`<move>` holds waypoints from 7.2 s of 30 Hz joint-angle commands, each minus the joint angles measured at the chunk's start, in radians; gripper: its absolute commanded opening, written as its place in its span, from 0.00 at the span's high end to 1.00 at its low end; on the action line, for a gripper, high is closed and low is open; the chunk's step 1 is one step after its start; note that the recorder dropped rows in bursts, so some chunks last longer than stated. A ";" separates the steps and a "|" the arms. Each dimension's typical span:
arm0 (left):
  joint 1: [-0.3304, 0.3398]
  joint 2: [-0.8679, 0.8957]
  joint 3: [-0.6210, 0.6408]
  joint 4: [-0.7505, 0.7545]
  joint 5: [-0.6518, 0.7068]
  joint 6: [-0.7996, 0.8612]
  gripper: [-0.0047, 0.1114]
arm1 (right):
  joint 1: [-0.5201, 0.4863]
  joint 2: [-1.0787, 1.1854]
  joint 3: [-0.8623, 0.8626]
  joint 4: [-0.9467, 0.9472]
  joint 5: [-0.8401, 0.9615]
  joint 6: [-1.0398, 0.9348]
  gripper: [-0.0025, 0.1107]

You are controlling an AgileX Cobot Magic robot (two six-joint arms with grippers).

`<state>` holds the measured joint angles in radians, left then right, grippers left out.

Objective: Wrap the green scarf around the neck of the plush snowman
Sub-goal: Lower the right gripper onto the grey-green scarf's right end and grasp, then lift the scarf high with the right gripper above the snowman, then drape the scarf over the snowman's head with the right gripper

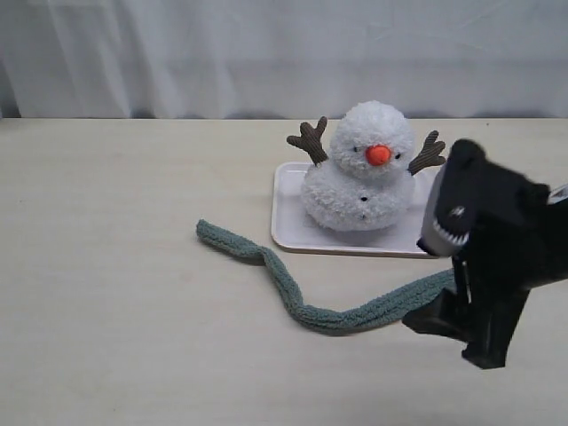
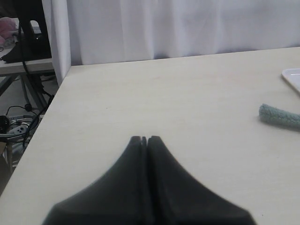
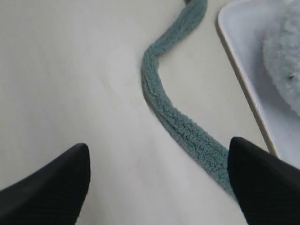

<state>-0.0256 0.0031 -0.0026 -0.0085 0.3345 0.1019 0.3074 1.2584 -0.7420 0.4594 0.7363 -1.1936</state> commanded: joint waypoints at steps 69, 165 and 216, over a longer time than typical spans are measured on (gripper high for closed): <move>0.001 -0.003 0.003 -0.002 -0.011 0.002 0.96 | 0.260 -0.098 -0.094 -0.183 -0.918 0.048 0.94; 0.001 -0.003 0.003 -0.002 -0.011 0.002 0.96 | -0.014 0.538 -0.955 -0.426 0.344 1.030 0.94; 0.001 -0.003 0.003 -0.002 -0.011 0.002 0.96 | -0.016 0.763 -0.955 -0.737 0.174 1.275 0.94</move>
<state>-0.0256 0.0031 -0.0026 -0.0085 0.3345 0.1019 0.2950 2.0236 -1.6892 -0.3158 0.8909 0.1267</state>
